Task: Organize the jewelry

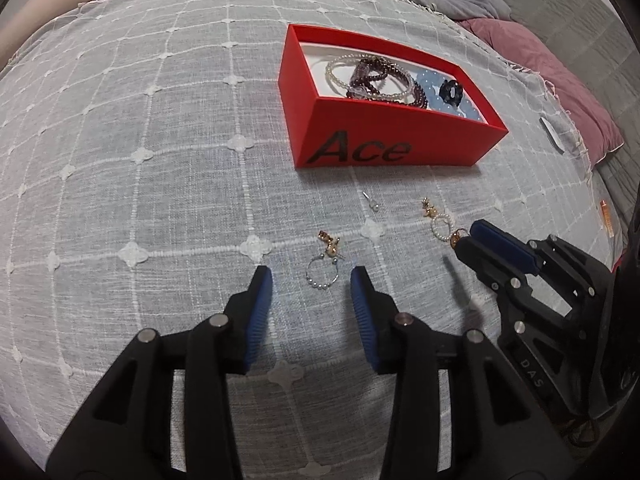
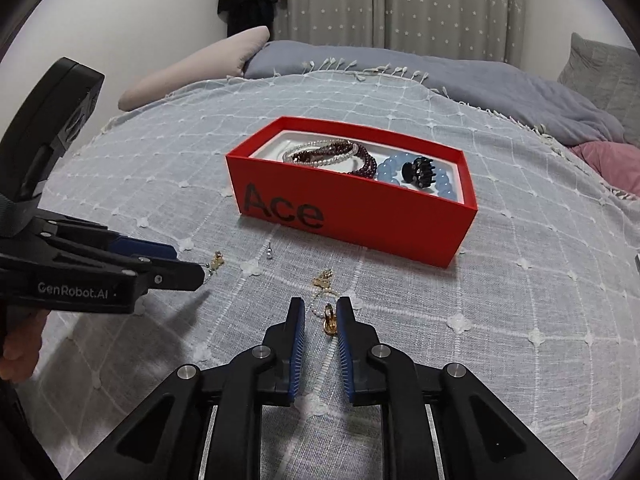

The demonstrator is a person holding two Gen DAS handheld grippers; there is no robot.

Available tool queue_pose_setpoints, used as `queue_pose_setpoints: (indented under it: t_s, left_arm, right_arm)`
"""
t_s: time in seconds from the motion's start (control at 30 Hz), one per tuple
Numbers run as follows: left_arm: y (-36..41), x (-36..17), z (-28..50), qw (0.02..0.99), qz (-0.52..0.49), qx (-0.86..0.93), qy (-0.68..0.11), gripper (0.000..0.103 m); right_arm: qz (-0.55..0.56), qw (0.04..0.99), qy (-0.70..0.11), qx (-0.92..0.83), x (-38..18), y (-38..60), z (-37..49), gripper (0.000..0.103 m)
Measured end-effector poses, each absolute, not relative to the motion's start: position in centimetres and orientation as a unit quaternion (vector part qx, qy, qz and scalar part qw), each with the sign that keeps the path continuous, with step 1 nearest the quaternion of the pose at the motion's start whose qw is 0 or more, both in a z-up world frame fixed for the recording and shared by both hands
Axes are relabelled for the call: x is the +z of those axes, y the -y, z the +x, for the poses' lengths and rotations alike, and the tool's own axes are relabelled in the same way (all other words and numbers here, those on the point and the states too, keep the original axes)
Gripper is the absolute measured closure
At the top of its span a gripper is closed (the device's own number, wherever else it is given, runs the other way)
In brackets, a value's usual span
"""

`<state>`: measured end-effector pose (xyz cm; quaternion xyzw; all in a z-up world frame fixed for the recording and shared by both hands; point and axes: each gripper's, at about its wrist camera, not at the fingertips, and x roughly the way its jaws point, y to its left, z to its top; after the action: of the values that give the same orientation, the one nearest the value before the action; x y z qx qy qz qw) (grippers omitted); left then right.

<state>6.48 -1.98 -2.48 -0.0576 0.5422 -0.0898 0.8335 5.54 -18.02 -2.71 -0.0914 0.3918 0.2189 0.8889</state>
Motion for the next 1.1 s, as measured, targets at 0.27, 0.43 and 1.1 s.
queue_pose_setpoints:
  t_s: [0.27,0.43,1.1]
  left_arm:
    - [1.7,-2.4,6.5,0.835,-0.064,-0.086,-0.54,0.06]
    - [1.3,-2.3,6.5,0.835,-0.069,-0.087,-0.538,0.06]
    - [4.0,-3.1,6.0,0.845,0.034,-0.114,-0.522,0.049]
  right_arm:
    - [-0.119,0.896,-0.373,0.208,-2.5,17.4,5.1,0.101]
    - [-0.099,0.89,-0.388,0.217,-2.4,18.0,5.4,0.102]
    - [-0.031,0.891,-0.383,0.24,0.0,20.0,5.8,0.102]
